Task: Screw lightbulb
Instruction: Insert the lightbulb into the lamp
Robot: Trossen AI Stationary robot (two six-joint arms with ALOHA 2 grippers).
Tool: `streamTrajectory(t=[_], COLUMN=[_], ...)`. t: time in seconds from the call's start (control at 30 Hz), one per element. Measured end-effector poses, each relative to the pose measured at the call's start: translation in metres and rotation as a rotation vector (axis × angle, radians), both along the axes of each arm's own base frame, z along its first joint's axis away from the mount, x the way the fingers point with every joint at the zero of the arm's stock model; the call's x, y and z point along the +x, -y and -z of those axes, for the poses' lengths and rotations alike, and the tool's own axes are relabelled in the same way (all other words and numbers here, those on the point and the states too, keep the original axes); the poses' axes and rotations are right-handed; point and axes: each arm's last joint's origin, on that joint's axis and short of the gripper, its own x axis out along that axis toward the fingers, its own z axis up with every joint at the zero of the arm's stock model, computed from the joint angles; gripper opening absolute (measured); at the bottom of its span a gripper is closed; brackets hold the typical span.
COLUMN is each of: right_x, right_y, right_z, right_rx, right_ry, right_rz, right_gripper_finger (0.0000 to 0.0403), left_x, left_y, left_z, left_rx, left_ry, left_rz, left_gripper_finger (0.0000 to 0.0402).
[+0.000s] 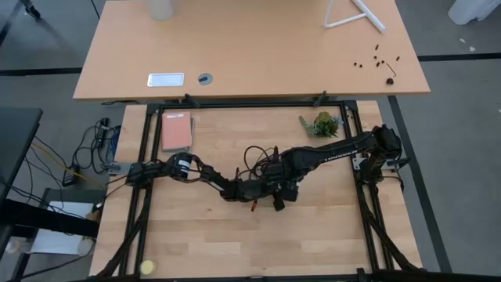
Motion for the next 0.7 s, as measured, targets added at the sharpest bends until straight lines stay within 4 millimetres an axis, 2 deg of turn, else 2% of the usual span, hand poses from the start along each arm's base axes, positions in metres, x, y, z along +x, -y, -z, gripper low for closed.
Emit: streamTrajectory(t=[0.13,0.27,0.5,0.7], right_x=[0.000,0.000,0.000,0.000], right_y=[0.000,0.000,0.001,0.011], right_z=[0.000,0.000,0.000,0.000], right_rx=[-0.004,0.000,0.015,-0.032], right_ry=[0.026,0.031,-0.001,-0.038], right_rz=[0.240,0.279,0.023,-0.195], right_gripper_finger=[0.0260,0.0282,0.0341,0.0358], left_x=[0.000,0.000,0.000,0.000], left_y=[0.000,0.000,0.000,0.000], left_z=[0.000,0.000,0.000,0.000], left_rx=[0.000,0.000,0.000,0.000], left_ry=[-0.001,-0.001,-0.002,-0.001], left_rz=[0.000,0.000,-0.003,-0.003], left_gripper_finger=[0.0200,0.0200,0.0200,0.0200])
